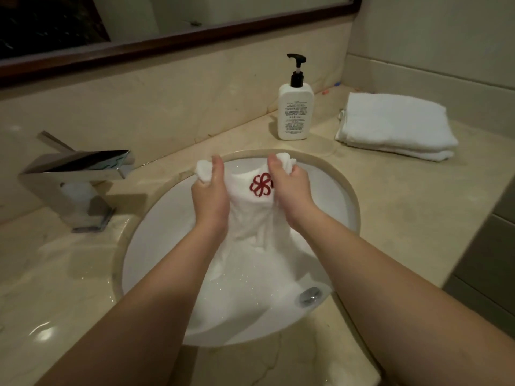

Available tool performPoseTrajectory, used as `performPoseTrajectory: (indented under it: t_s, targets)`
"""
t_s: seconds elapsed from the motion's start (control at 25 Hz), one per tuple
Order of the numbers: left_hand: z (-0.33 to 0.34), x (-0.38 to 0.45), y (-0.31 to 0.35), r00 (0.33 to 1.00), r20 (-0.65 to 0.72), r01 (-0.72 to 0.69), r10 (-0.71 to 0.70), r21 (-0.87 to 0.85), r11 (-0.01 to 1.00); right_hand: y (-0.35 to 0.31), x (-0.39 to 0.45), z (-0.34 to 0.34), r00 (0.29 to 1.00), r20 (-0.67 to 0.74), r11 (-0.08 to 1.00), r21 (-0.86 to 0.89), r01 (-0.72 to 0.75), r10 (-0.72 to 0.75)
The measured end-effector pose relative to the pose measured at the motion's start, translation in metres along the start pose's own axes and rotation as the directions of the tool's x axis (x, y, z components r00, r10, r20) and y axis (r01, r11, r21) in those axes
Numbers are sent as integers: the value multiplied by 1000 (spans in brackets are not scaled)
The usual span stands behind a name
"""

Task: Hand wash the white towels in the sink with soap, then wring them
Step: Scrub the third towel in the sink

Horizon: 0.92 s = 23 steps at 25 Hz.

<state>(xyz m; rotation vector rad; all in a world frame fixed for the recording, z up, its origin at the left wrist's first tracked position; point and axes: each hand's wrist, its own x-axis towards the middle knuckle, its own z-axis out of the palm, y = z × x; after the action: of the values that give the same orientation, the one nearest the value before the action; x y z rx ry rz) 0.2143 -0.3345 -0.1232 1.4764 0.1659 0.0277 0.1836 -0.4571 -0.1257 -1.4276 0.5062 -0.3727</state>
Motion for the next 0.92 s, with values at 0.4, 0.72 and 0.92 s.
performPoseTrajectory:
  t_s: [0.4,0.72,0.92]
  targets:
    - [12,-12,-3,960,130,268,-250,-151,951,7,-21,39,990,-35,959,-256,123,-136]
    - [-3,13,-9,953,-145,245,-264,-139,960,5,-9,34,985,-168,979,-203,1,-36]
    - [2,3,-3,998,-16,66,-65,90,994,10,-8,21,987,-154,987,-161,22,-47]
